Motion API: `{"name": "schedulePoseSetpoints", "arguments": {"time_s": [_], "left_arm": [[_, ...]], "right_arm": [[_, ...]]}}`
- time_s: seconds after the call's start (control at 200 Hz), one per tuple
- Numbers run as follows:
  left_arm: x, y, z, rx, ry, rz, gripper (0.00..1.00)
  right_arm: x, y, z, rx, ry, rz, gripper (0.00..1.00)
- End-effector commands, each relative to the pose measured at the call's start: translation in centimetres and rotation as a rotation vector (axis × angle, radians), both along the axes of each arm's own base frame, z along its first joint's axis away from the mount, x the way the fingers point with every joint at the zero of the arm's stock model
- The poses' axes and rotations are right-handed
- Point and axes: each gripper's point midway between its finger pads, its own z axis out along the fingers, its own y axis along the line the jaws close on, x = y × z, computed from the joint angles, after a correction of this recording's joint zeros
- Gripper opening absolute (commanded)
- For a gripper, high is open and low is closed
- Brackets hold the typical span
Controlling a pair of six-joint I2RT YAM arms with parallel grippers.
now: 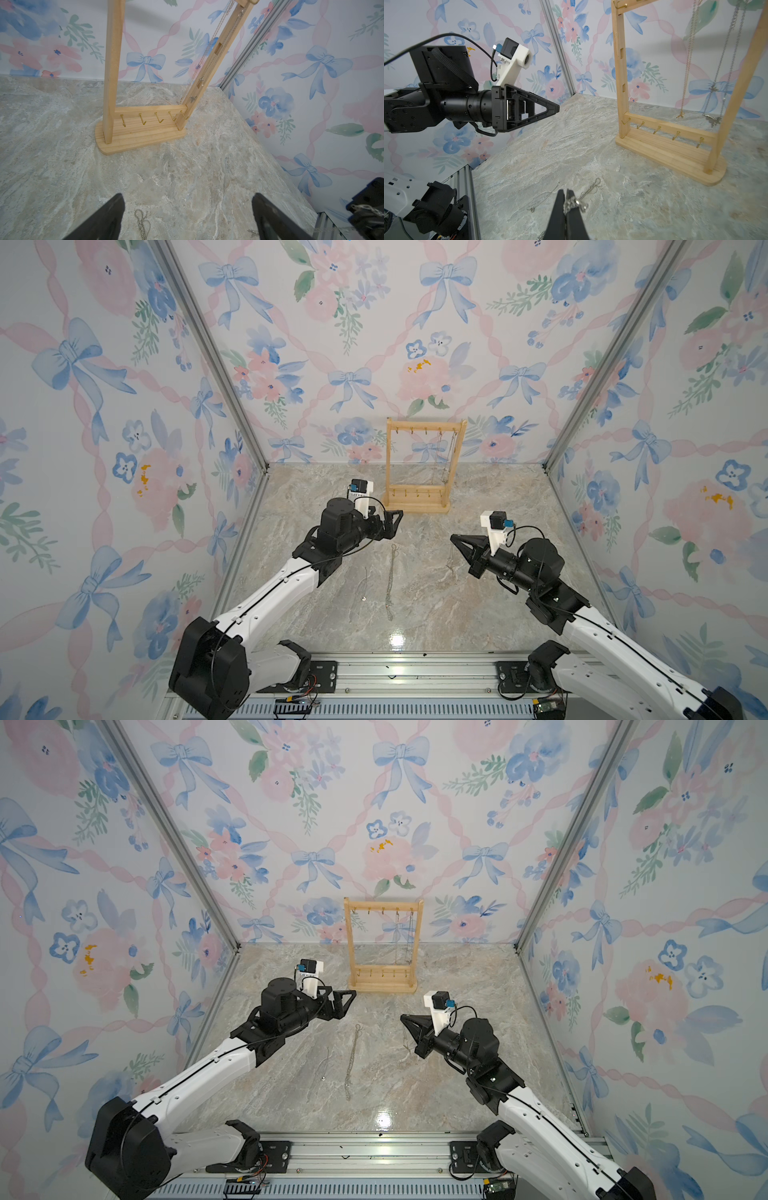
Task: Take the necklace off the jewelry display stand
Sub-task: Take off the necklace from the stand, then place the necklace at the center of the board.
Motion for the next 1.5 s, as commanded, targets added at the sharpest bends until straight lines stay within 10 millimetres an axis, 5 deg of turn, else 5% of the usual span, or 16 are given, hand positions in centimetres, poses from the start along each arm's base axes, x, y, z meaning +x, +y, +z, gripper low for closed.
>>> {"name": "schedulePoseSetpoints", "arguments": {"time_s": [0.0, 0.175, 0.325, 0.47, 0.665, 1.08, 1.495], "left_arm": [[-1.8, -1.4, 2.6, -0.020, -0.118, -0.081, 0.98], [-6.0, -3.8, 5.3, -0.027, -0.232, -0.155, 0.98], [-9.4, -4.5, 5.6, -0.128, -0.247, -0.161, 0.98], [-13.0, -5.0, 1.7, -0.163, -0.258, -0.205, 0.98], [-15.2, -5.8, -3.0, -0.182, -0.256, -0.276, 0.98], [-13.7, -10.5, -7.7, -0.037, -0.291, -0.371, 0.90], [-11.3, -14.3, -8.0, 0.000, -0.308, -0.422, 0.83]], "right_arm": [[-0.3, 0.3, 1.6, 0.084, -0.071, 0.013, 0.00], [-0.2, 0.1, 0.8, 0.086, -0.074, -0.003, 0.00], [-0.2, 0.0, 0.3, 0.101, -0.075, -0.010, 0.00], [-0.2, 0.2, 0.3, 0.104, -0.069, 0.001, 0.00], [-0.6, 0.3, 0.5, 0.102, -0.079, 0.012, 0.00], [-1.2, 0.9, 0.4, 0.075, -0.089, 0.040, 0.00], [-1.5, 1.1, 0.5, 0.061, -0.094, 0.049, 0.00]]}}
